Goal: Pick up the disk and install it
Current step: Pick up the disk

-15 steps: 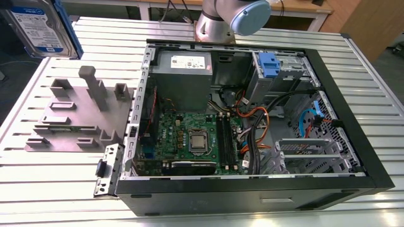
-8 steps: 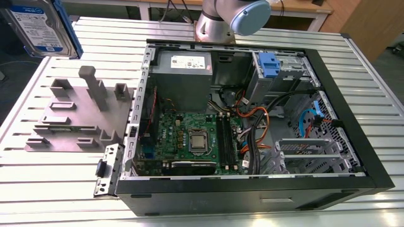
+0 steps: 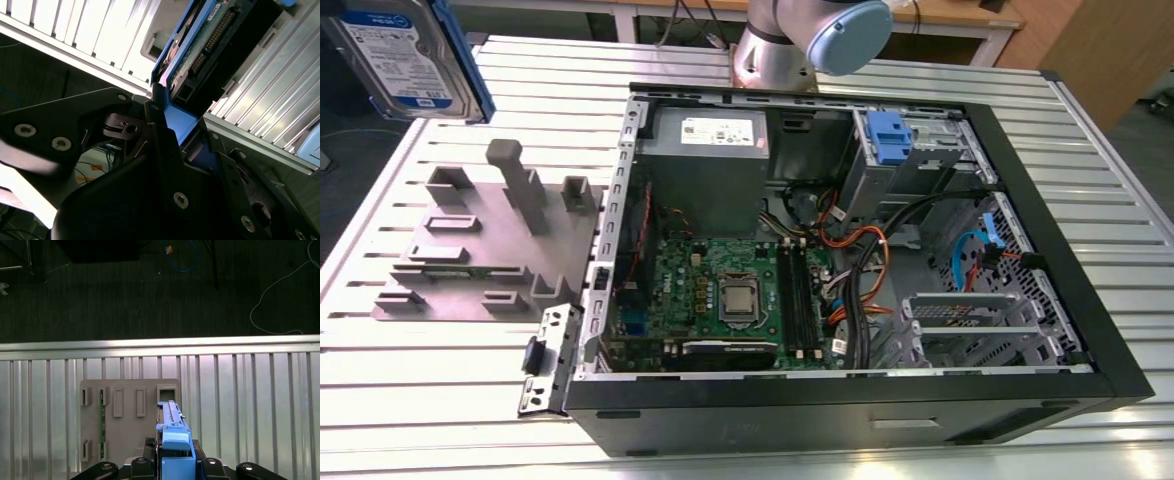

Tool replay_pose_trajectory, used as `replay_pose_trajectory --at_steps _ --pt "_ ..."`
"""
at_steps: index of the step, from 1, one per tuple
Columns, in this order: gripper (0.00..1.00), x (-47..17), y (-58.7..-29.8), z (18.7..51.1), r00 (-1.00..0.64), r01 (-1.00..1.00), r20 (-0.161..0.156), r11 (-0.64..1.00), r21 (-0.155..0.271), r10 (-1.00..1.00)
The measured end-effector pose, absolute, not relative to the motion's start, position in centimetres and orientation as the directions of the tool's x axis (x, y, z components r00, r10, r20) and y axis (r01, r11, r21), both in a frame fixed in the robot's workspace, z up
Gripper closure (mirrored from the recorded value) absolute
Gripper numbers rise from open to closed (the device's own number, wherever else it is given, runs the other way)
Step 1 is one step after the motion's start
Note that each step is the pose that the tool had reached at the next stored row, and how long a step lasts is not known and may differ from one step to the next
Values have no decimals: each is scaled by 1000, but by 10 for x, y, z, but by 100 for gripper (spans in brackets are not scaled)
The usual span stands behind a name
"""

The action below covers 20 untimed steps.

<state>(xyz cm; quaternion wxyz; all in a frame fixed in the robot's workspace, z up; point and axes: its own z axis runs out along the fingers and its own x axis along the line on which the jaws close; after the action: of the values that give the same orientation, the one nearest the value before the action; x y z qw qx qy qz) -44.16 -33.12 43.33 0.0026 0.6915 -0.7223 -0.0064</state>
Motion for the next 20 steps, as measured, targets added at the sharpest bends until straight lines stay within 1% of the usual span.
replay_pose_trajectory --at_steps 20 --pt "64 -442 -331 443 -44 -999 -5 44 13 -999"
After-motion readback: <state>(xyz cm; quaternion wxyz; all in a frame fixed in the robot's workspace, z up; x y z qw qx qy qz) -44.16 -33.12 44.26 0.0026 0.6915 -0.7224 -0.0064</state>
